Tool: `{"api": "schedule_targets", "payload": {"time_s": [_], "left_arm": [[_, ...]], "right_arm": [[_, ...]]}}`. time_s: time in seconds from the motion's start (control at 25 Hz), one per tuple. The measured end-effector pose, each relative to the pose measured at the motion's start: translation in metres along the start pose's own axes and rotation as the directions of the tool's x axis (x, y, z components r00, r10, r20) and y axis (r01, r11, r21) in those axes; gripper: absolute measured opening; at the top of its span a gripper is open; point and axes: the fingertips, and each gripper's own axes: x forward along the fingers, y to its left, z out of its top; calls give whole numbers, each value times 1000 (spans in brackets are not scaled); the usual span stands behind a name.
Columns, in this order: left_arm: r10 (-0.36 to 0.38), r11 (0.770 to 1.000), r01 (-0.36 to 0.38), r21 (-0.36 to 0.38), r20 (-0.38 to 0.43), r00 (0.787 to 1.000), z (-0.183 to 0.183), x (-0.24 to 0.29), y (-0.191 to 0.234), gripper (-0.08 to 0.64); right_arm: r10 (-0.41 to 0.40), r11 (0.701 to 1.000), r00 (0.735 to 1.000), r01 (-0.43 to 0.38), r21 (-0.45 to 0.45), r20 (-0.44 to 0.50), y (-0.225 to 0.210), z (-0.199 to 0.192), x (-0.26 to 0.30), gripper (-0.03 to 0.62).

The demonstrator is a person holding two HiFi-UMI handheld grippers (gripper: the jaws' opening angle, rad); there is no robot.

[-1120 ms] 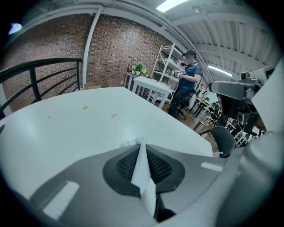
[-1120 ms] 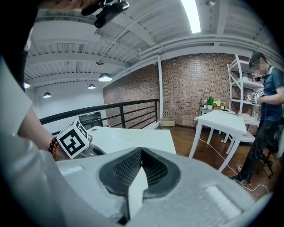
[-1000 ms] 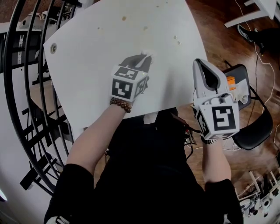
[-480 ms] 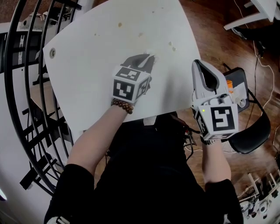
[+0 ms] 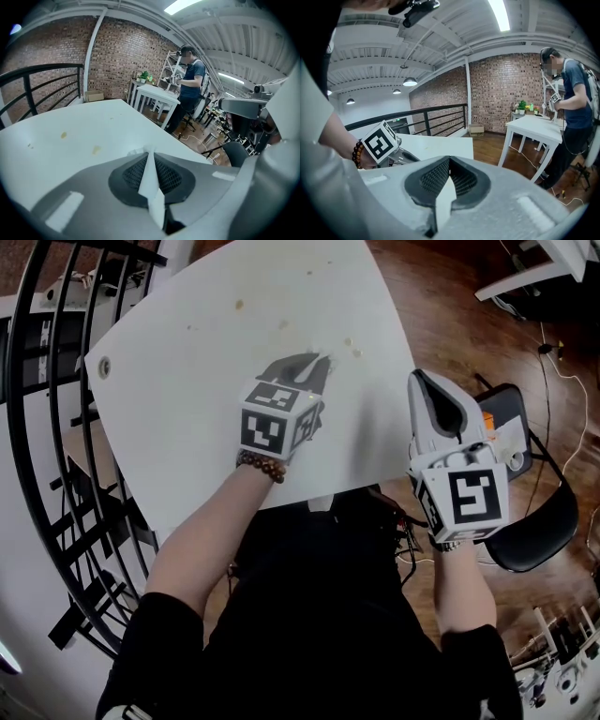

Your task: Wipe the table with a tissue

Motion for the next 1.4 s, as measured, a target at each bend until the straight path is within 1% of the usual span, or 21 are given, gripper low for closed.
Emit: {"api": "schedule_targets", "payload": {"time_s": [0.2,0.52,0.68,0.96,1.4], "left_arm": [[4,1000,-4,-5,0,1000,-3,-3,6,25],[11,1000,-11,-11,2,1000,7,17,8,25],[13,1000,-13,-18,-2,1000,9,25,11,25],[11,1000,-11,-20,-17,1000,8,37,6,25],[-12,999,10,-32,-46,999,3,42,-3,25]], "right_arm": [[0,1000,1000,0,5,-11,8,-3,1,-8],[-13,999,999,15,29,-40,-5,-9,7,-8],[13,1000,1000,-13,13,-26,-8,-11,11,-8],[17,1000,999,-17,19,-28,-18,-15,13,-8],[14,1000,999,-13,26,-35,-24,-15,14,-8]]}}
